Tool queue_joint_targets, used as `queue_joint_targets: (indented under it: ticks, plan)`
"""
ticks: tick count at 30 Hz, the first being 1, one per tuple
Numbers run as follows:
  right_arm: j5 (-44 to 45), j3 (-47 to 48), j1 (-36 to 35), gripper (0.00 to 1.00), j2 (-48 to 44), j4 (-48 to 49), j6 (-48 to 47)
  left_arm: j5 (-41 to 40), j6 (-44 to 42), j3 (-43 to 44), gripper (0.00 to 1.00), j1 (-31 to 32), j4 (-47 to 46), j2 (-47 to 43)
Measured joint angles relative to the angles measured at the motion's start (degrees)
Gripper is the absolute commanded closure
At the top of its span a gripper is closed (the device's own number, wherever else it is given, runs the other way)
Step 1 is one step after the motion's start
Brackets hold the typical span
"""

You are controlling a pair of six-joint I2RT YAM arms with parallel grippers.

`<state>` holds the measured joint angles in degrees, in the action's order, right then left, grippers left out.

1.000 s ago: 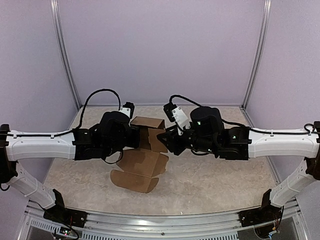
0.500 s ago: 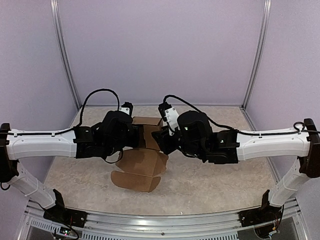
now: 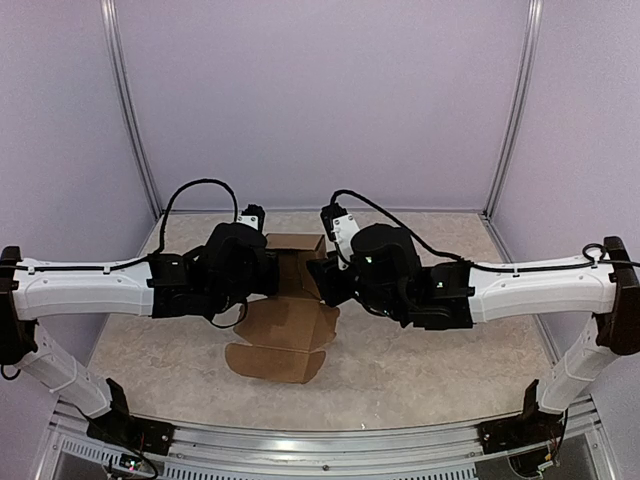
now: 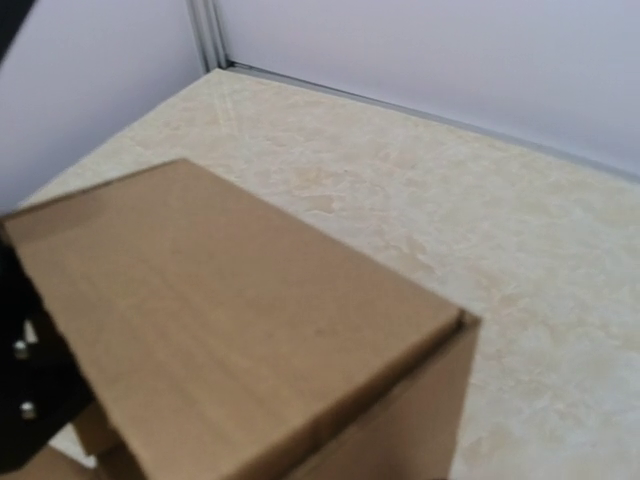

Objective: Fold the paper box

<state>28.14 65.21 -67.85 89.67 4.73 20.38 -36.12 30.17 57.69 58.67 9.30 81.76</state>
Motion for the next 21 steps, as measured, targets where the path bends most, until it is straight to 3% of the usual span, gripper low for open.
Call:
queue_joint_targets:
  ticks: [12,21]
  plan:
    - [5.75,1.14,-0.57,0.99,4.35,2.29,-0.42,-1.86,2.73,1.66,1.0,-0.09,3.48,1.9]
    - [11.52,2.01,-1.55,1.0,7.21,3.41,-1.05,-2.1,5.42,2.8,0.93,-0.33,4.98,3.72]
